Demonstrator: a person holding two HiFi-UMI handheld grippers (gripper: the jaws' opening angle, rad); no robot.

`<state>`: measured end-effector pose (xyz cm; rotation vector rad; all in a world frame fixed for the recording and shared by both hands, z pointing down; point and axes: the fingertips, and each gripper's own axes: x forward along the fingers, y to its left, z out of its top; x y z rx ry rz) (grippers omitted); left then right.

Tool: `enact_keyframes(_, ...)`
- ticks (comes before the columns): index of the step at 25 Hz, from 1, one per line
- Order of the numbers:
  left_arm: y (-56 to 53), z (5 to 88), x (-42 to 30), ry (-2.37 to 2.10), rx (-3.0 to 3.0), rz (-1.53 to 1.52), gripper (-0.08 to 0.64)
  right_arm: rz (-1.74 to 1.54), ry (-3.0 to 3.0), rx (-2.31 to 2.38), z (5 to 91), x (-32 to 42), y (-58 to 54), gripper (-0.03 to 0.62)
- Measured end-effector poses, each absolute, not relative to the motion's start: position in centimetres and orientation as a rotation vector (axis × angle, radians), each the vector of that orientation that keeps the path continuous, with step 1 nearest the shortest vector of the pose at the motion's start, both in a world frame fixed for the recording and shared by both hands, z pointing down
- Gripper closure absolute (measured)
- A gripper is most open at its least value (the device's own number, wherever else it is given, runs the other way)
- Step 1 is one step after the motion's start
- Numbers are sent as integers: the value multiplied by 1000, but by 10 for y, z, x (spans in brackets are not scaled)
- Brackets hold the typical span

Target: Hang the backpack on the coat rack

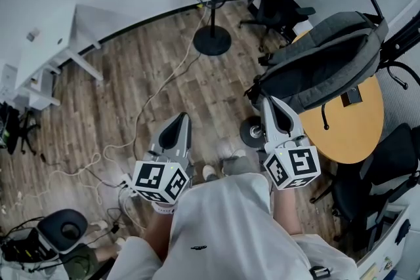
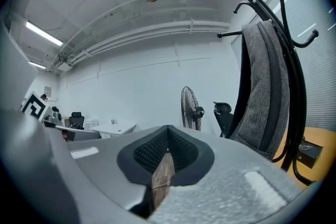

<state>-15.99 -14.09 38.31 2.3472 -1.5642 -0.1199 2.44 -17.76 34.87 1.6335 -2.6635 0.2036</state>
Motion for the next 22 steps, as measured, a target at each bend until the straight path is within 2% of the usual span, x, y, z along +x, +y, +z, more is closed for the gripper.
enact_keyframes(22,-143,387,-151,-1528,2353,-116,545,218,-2649,1651,350,31,-178,591)
